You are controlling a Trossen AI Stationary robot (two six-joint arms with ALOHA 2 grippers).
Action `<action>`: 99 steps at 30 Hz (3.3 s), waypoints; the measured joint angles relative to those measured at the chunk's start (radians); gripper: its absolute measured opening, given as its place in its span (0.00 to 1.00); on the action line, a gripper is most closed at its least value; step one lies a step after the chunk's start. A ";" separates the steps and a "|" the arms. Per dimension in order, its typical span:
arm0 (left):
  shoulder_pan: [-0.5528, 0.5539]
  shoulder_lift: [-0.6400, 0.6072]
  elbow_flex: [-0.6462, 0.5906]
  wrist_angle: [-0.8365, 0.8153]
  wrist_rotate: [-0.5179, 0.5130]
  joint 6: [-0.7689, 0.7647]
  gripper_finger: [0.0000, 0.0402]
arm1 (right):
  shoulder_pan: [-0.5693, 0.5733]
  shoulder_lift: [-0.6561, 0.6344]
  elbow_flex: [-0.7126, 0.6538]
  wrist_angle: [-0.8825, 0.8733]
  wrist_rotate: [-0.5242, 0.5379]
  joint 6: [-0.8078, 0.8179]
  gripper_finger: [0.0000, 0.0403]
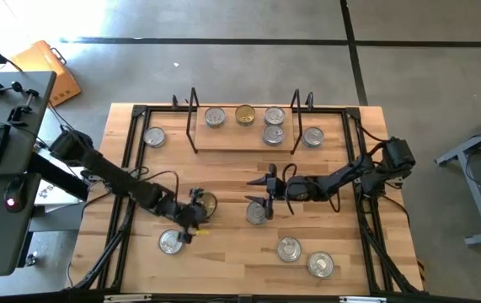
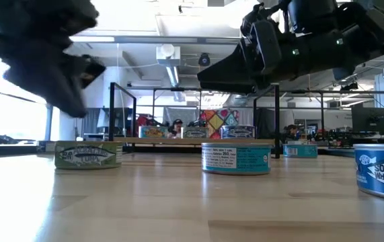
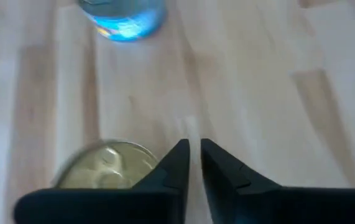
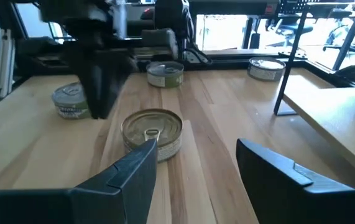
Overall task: Stack canned seafood by type on shelf
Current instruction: Put the green tuna can on the shelf aligned with the other green tuna can
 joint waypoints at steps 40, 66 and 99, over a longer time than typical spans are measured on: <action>-0.040 0.026 -0.004 0.033 -0.484 0.121 0.00 | -0.030 0.000 0.225 -0.328 -0.050 -0.225 0.55; 0.002 0.008 0.000 0.180 -0.497 0.146 0.00 | -0.054 0.292 0.586 -0.587 -0.102 -0.780 0.62; -0.083 0.007 0.001 0.034 -0.761 -0.109 0.06 | -0.333 0.190 0.595 -0.957 0.268 -0.544 0.29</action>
